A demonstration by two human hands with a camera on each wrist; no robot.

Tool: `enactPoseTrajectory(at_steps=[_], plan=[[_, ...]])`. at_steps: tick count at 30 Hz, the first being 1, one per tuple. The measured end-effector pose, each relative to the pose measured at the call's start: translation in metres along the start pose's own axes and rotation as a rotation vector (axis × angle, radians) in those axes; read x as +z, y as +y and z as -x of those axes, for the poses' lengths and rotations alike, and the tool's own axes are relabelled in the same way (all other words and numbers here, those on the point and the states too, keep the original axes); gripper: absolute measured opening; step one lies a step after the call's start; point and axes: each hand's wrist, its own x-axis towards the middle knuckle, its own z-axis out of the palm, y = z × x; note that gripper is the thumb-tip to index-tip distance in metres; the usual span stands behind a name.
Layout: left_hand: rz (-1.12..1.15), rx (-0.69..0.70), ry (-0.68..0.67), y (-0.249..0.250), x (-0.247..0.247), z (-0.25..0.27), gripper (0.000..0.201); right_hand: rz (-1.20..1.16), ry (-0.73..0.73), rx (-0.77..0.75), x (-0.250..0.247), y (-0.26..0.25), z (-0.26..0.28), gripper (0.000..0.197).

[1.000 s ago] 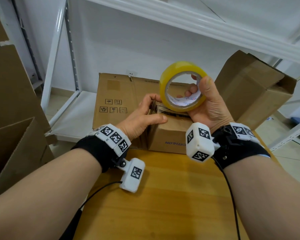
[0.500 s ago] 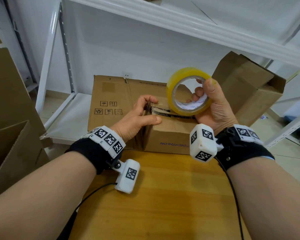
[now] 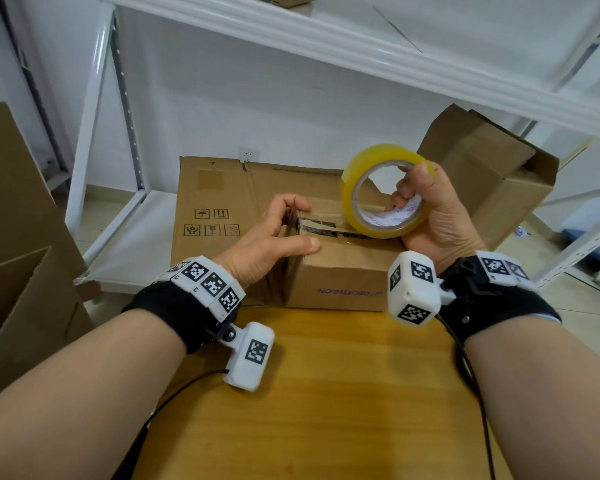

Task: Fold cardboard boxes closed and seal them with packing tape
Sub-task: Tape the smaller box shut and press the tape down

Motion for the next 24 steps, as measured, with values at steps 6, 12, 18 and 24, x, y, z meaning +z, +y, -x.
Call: enactPoseTrajectory(at_steps=[6,12,18,24], plan=[[-0.056,0.013,0.000,0.003,0.002,0.001,0.056,0.013,-0.031,0.004,-0.004,-0.005,0.003,0.054],[-0.371,0.080,0.118,0.017,-0.006,0.003,0.045,0.096,-0.028,0.002,0.000,-0.007,0.005,0.067],[-0.835,0.107,-0.025,0.034,0.001,0.009,0.061,0.084,-0.019,0.006,0.001,-0.007,0.004,0.067],[-1.021,-0.028,-0.170,0.040,0.008,0.014,0.059,0.064,-0.010,0.011,0.000,-0.006,0.003,0.067]])
